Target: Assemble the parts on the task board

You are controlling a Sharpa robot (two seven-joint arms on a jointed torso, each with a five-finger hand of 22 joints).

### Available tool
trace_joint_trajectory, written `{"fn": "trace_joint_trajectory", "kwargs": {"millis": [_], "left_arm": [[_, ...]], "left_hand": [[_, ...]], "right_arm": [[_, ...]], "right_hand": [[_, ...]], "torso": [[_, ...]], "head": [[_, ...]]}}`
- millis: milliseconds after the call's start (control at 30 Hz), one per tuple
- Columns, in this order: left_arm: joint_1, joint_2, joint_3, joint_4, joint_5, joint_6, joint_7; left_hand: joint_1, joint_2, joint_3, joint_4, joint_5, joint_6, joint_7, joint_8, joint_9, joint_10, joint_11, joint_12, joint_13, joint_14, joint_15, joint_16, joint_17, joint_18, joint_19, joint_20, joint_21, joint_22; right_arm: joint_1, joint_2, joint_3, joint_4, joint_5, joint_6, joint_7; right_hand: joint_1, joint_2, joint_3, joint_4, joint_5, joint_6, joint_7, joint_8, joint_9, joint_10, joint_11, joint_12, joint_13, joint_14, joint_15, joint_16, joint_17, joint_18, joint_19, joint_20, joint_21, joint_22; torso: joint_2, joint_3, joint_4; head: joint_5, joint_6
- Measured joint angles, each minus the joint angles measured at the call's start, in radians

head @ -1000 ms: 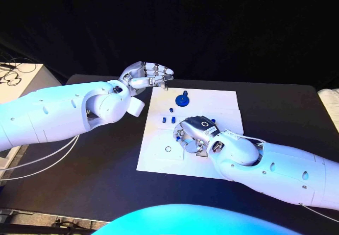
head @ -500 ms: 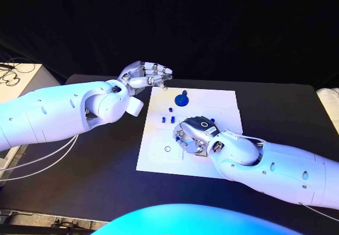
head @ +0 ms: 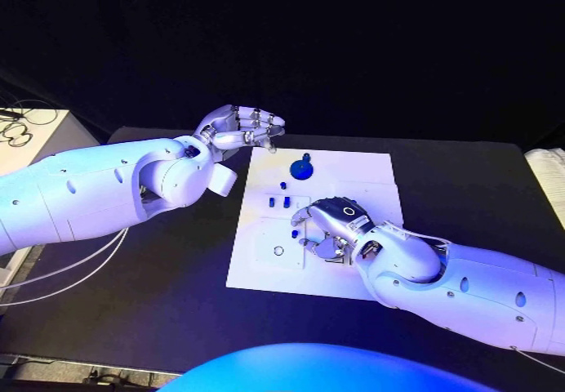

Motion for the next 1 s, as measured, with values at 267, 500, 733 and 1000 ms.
{"fn": "trace_joint_trajectory", "kwargs": {"millis": [267,500,733,1000], "left_arm": [[0.000,-0.001,0.000,-0.004,0.001,0.002,-0.002],[0.000,0.000,0.000,-0.007,0.002,0.005,-0.003],[0.000,0.002,0.000,-0.008,0.003,0.009,-0.004],[0.000,0.003,0.000,-0.009,0.003,0.012,-0.005]], "left_hand": [[0.000,0.000,0.000,0.000,0.000,0.000,0.000,0.000,0.000,0.000,0.000,0.000,0.000,0.000,0.000,0.000,0.000,0.000,0.000,0.000,0.000,0.000],[0.000,0.000,0.000,0.000,0.000,0.000,0.000,0.000,0.000,0.000,0.000,0.000,0.000,0.000,0.000,0.000,0.000,0.000,0.000,0.000,0.000,0.000],[0.000,0.000,0.000,0.000,0.000,0.000,0.000,0.000,-0.001,0.000,0.000,-0.005,-0.001,-0.004,0.004,0.000,0.000,0.000,0.000,0.000,0.000,0.000],[0.000,0.000,0.000,0.000,0.000,0.000,0.000,0.000,-0.001,0.000,0.000,-0.005,-0.001,-0.004,0.004,0.000,0.000,0.000,0.000,0.000,0.000,0.000]], "right_arm": [[0.027,-0.078,0.011,0.071,0.029,-0.027,-0.002],[0.081,-0.169,0.036,0.112,0.109,-0.014,-0.001],[0.130,-0.231,0.045,0.095,0.147,0.081,-0.009],[0.138,-0.236,0.045,0.052,0.133,0.168,-0.020]], "right_hand": [[0.012,0.004,-0.010,0.014,0.000,0.006,0.006,-0.006,-0.004,0.010,-0.010,0.054,0.008,0.013,-0.011,0.031,0.025,0.000,0.030,-0.007,0.042,0.039],[0.011,0.003,0.086,0.034,0.000,0.033,0.011,-0.008,-0.007,0.108,-0.032,0.116,0.008,0.067,-0.027,0.116,0.143,-0.018,0.141,-0.029,0.211,0.181],[0.011,-0.005,-0.119,0.068,-0.016,0.003,-0.007,-0.039,-0.014,0.029,-0.024,0.081,-0.002,0.067,-0.027,0.105,0.108,-0.018,0.117,-0.021,0.146,0.139],[0.113,0.013,-0.289,0.155,-0.072,0.005,-0.012,-0.049,-0.016,-0.009,-0.016,0.093,-0.001,0.067,-0.019,0.101,0.082,-0.017,0.113,-0.016,0.111,0.119]], "torso": [[0.000,-0.0003,-0.0003],[-0.001,-0.0002,-0.0015],[-0.001,-0.0009,-0.0024],[0.001,0.0008,-0.0019]], "head": [[-0.010,0.009],[-0.025,0.023],[-0.037,0.035],[-0.043,0.039]]}}
